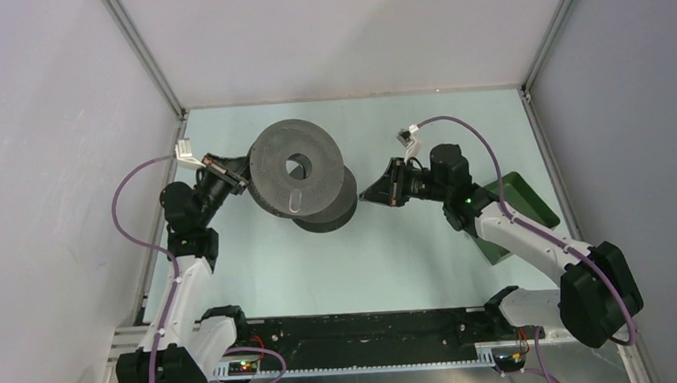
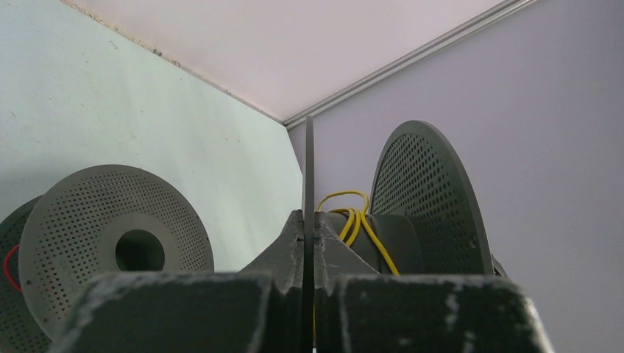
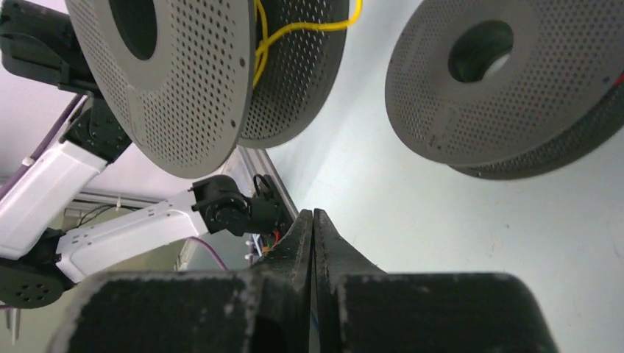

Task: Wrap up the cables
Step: Wrap the cable around the cable reel, then place the cable reel at the center of the board.

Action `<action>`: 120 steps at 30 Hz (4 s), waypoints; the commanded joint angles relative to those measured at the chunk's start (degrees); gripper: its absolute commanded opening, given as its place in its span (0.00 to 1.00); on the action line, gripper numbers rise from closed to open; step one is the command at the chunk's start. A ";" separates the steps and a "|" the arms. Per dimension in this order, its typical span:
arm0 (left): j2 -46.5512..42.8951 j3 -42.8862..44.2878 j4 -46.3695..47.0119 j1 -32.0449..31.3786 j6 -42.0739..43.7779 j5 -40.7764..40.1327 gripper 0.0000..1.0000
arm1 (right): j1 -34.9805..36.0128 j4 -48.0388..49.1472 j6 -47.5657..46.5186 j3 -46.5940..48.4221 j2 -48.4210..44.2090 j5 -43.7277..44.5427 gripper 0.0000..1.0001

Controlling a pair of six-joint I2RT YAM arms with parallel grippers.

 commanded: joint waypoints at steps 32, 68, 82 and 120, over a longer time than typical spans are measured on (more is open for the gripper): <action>2.18 3.52 6.29 0.47 -12.64 8.50 0.00 | -3.91 38.70 11.21 7.08 18.14 -7.36 0.31; 0.78 -1.17 6.36 0.48 -13.27 -0.10 0.00 | 3.59 51.03 29.33 5.11 25.94 2.05 0.00; 0.23 -1.93 6.34 0.37 -13.50 -0.96 0.00 | 5.01 52.00 30.23 5.15 27.38 6.27 0.00; 1.75 -0.92 6.46 3.00 -11.56 0.05 0.00 | -2.31 50.81 30.47 -1.57 20.40 5.22 0.28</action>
